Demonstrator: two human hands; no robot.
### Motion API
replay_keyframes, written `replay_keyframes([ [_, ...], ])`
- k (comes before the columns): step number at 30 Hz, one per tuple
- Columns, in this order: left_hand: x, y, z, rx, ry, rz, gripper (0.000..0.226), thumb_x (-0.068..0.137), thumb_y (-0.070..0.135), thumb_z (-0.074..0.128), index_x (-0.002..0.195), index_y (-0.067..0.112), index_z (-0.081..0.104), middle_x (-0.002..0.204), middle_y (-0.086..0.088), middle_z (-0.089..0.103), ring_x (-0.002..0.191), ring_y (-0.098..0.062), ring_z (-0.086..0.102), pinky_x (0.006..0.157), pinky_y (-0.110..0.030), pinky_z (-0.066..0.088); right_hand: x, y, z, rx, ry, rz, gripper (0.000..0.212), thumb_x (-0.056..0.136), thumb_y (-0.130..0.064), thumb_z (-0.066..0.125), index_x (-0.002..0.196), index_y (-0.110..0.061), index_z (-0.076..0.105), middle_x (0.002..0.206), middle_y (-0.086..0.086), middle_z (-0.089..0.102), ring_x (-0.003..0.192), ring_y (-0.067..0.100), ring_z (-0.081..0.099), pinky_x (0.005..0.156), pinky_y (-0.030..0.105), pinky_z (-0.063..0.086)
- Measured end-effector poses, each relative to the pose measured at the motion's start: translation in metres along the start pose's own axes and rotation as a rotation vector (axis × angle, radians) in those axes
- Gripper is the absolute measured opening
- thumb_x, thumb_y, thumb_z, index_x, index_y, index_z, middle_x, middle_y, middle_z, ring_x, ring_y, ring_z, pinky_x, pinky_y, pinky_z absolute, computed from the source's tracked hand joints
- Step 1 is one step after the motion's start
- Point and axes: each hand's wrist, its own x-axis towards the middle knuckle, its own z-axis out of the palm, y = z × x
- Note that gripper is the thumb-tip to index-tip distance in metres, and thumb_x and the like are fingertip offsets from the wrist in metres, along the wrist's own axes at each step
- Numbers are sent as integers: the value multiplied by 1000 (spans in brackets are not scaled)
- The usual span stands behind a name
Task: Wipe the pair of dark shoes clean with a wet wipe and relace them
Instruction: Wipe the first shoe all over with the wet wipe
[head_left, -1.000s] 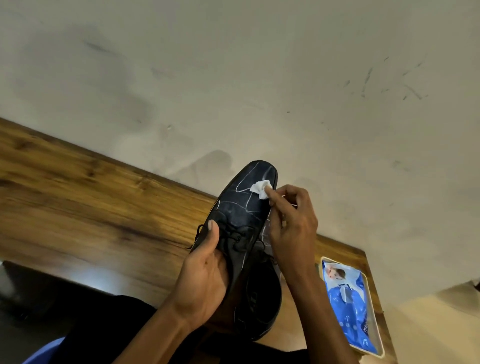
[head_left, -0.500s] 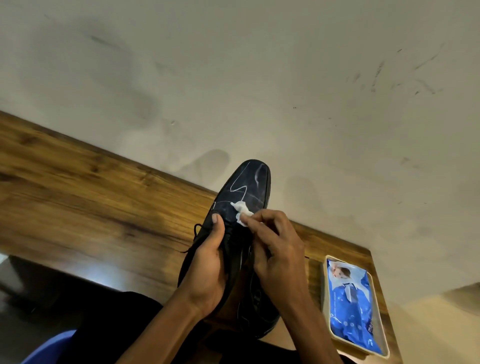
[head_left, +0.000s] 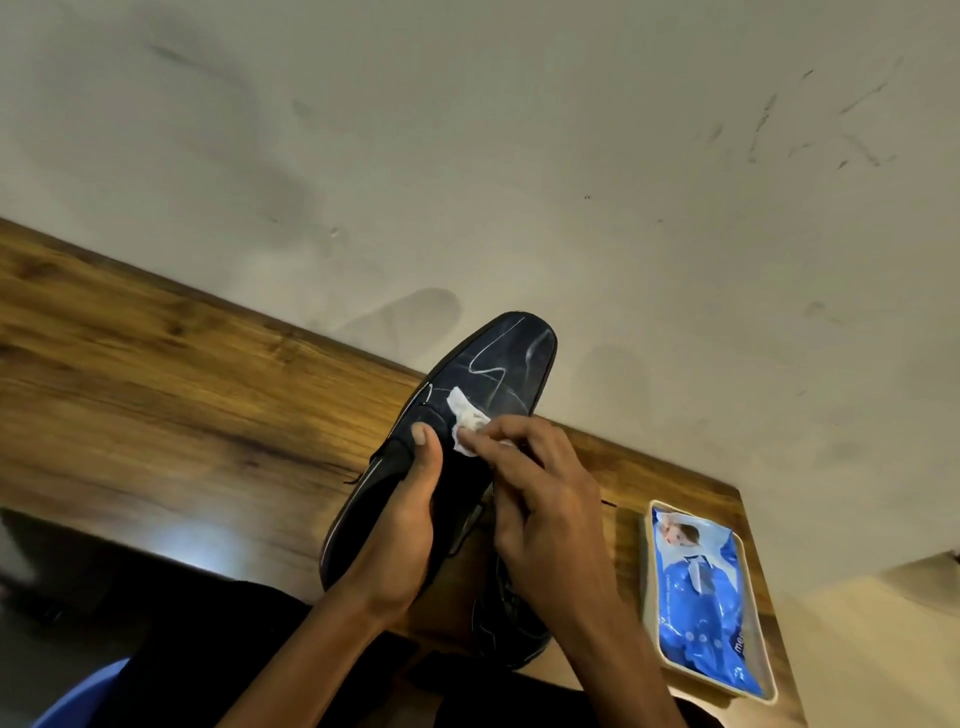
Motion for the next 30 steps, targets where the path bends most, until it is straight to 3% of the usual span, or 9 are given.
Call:
replay_keyframes([
  [4, -1, -8, -9, 129, 26, 23, 58, 81, 83, 39, 117, 48, 69, 131, 7, 67, 128, -11, 57, 111, -43, 41, 13, 17, -1, -142, 36, -69, 42, 89, -6, 49, 124, -10, 72, 121, 11, 64, 111, 21, 56, 92, 21, 46],
  [9, -1, -10, -12, 253, -10, -1, 39, 68, 87, 41, 94, 71, 64, 116, 34, 66, 120, 11, 55, 118, -39, 33, 35, 50, -5, -257, 171, 114, 44, 83, 13, 59, 121, -5, 74, 117, 17, 65, 106, 33, 61, 90, 23, 42],
  [16, 3, -10, -14, 174, -19, -2, 57, 84, 71, 39, 118, 38, 71, 127, -5, 69, 125, -21, 61, 111, -51, 39, 4, -2, 4, 10, 46, -3, 37, 92, -12, 51, 123, -12, 74, 120, 4, 68, 114, 16, 59, 99, 18, 44],
  [20, 0, -11, -16, 218, 12, -10, 58, 81, 79, 43, 100, 34, 75, 120, -6, 67, 116, -23, 60, 111, -50, 35, 12, 13, 1, -102, 47, -72, 37, 91, -10, 51, 120, -9, 74, 117, 9, 69, 107, 24, 62, 91, 27, 49],
  [22, 1, -16, -18, 313, 55, -45, 57, 72, 93, 40, 78, 38, 53, 112, -5, 46, 109, -21, 39, 101, -45, 29, 25, 35, -2, -211, 117, -7, 38, 90, -4, 50, 118, -6, 75, 115, 14, 69, 104, 30, 61, 89, 22, 43],
  [25, 5, -22, -23, 413, 103, -58, 63, 66, 99, 35, 86, 39, 34, 107, -5, 37, 103, -21, 30, 88, -40, 26, 37, 55, -11, -263, 221, 119, 37, 86, 5, 54, 116, -3, 76, 113, 17, 68, 102, 34, 61, 90, 17, 37],
  [28, 3, -18, -19, 406, 36, -48, 61, 71, 95, 38, 79, 36, 50, 109, -2, 34, 107, -21, 27, 93, -40, 20, 27, 38, -4, -201, 162, 94, 35, 88, 6, 60, 117, -7, 76, 116, 13, 68, 106, 28, 61, 92, 22, 44],
  [29, 3, -16, -16, 392, 24, -34, 61, 76, 90, 39, 85, 35, 65, 104, -11, 59, 109, -17, 31, 93, -38, 39, 19, 26, 0, -151, 120, 51, 34, 90, -1, 58, 118, -9, 75, 117, 10, 68, 108, 25, 61, 92, 25, 48],
  [30, 3, -15, -15, 384, 34, -10, 59, 79, 84, 39, 98, 39, 71, 120, -24, 67, 124, -44, 34, 102, -59, 45, 13, 15, 3, -98, 83, 7, 34, 91, -7, 55, 119, -11, 75, 118, 8, 68, 109, 22, 61, 92, 27, 50],
])
